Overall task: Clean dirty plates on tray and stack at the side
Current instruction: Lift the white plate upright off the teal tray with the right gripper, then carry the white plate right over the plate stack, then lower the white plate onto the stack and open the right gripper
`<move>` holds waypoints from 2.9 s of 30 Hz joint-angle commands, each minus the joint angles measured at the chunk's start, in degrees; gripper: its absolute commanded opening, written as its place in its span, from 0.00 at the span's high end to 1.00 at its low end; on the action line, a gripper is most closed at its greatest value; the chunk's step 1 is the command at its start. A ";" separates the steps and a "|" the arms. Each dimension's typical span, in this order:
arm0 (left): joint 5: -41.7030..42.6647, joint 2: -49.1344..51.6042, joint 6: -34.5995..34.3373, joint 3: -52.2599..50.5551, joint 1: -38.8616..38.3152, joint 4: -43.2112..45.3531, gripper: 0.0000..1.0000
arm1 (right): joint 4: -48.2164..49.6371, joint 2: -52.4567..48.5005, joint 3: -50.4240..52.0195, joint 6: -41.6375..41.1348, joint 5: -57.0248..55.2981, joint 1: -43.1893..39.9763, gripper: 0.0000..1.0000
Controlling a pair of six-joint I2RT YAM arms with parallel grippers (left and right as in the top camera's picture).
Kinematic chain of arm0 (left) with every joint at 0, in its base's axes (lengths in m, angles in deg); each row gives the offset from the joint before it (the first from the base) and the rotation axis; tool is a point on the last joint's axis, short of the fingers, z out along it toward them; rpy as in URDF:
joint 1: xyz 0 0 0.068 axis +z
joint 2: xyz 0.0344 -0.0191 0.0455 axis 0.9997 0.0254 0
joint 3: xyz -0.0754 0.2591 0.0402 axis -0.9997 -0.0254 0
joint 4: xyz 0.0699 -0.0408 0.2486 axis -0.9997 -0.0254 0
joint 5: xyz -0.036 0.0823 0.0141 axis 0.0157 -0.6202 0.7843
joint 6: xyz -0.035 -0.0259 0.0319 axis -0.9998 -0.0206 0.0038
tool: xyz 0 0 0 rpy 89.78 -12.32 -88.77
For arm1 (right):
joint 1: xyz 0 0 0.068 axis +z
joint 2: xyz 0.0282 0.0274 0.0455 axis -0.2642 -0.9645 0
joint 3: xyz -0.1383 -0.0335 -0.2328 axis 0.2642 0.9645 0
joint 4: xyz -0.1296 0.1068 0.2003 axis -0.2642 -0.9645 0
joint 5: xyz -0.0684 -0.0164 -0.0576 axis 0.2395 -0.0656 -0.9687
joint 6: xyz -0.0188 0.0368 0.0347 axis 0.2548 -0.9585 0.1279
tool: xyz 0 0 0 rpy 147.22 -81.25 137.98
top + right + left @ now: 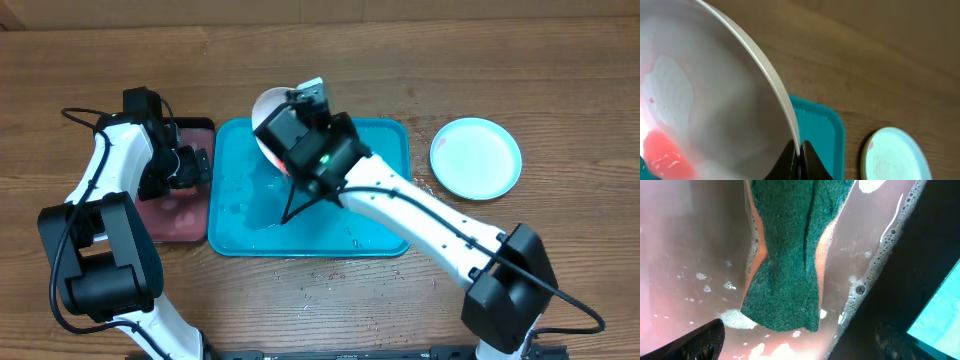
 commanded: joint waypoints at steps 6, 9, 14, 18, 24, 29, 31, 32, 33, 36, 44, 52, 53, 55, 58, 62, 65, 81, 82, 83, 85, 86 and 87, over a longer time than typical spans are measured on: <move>3.65 -1.42 -0.57 0.92 -0.22 -0.31 0.04 | 1.42 1.40 -1.68 -0.07 -14.47 3.93 0.96; 3.63 -1.42 -0.57 0.92 -0.22 -0.28 0.03 | 1.90 1.40 -1.68 -0.02 -17.09 4.70 0.96; 3.63 -1.42 -0.57 0.92 -0.22 -0.28 0.02 | 2.12 1.40 -1.68 0.00 -19.98 5.07 0.96; 3.63 -1.44 -0.57 0.92 -0.22 -0.28 0.02 | 2.19 1.40 -1.68 -0.02 -20.37 5.07 0.96; 3.63 -1.42 -0.57 0.92 -0.22 -0.28 0.02 | 2.47 1.40 -1.68 -0.02 -22.27 5.07 0.96; 3.63 -1.42 -0.57 0.92 -0.22 -0.26 0.02 | 2.89 1.40 -1.68 0.02 -23.85 5.07 0.96; 3.63 -1.42 -0.57 0.92 -0.22 -0.28 0.02 | 3.21 1.40 -1.68 0.00 -23.85 5.07 0.96; 3.63 -1.42 -0.57 0.92 -0.22 -0.28 0.02 | 3.37 1.40 -1.68 0.00 -23.85 5.07 0.96; 3.63 -1.42 -0.57 0.92 -0.22 -0.28 0.02 | 3.45 1.40 -1.68 0.00 -23.82 5.07 0.96; 3.63 -1.42 -0.57 0.92 -0.22 -0.28 0.02 | 3.61 1.40 -1.68 -0.02 -24.79 5.07 0.96; 3.63 -1.42 -0.57 0.92 -0.22 -0.26 0.02 | 4.04 1.40 -1.68 -0.02 -25.92 5.05 0.96; 3.65 -1.42 -0.57 0.92 -0.22 -0.68 0.02 | 4.63 1.40 -1.68 -1.62 -6.86 1.60 0.96; 3.63 -1.42 -0.57 0.92 -0.22 -0.76 0.02 | 4.04 1.40 -1.68 -3.76 -1.20 0.02 0.96; 3.61 -1.44 -0.57 0.92 -0.22 -0.96 0.02 | 2.64 1.40 -1.68 -7.96 8.24 -3.56 0.96; 3.61 -1.42 -0.55 0.92 -0.22 -1.09 0.02 | 0.72 1.40 -1.68 -11.58 21.86 -10.60 0.96; 3.61 -1.42 -0.57 0.92 -0.22 -1.07 0.02 | -2.80 1.40 -1.66 -13.51 42.14 -25.55 0.96; 3.61 -1.42 -0.57 0.92 -0.22 -1.05 0.02 | -5.64 1.40 -1.57 -13.49 50.07 -34.56 0.96; 3.41 -1.42 -0.39 0.92 -0.22 -1.05 0.02 | -12.26 1.40 8.59 -12.07 55.76 -64.04 0.96; 3.41 -1.42 -0.39 0.92 -0.22 -1.05 0.02 | -12.11 1.40 9.55 -12.00 55.76 -64.78 0.96; 3.41 -1.42 -0.39 0.92 -0.22 -1.03 0.02 | -11.82 1.40 10.73 -11.65 55.76 -65.55 0.96; 3.41 -1.42 -0.39 0.92 -0.22 -1.03 0.02 | -11.43 1.40 12.68 -11.02 55.54 -66.69 0.96; 3.41 -1.42 -0.39 0.92 -0.22 -1.05 0.02 | -10.88 1.40 14.45 -10.99 55.36 -67.36 0.96; 3.41 -1.42 -0.39 0.92 -0.22 -1.03 0.02 | -10.56 1.40 15.34 -10.78 55.39 -67.56 0.96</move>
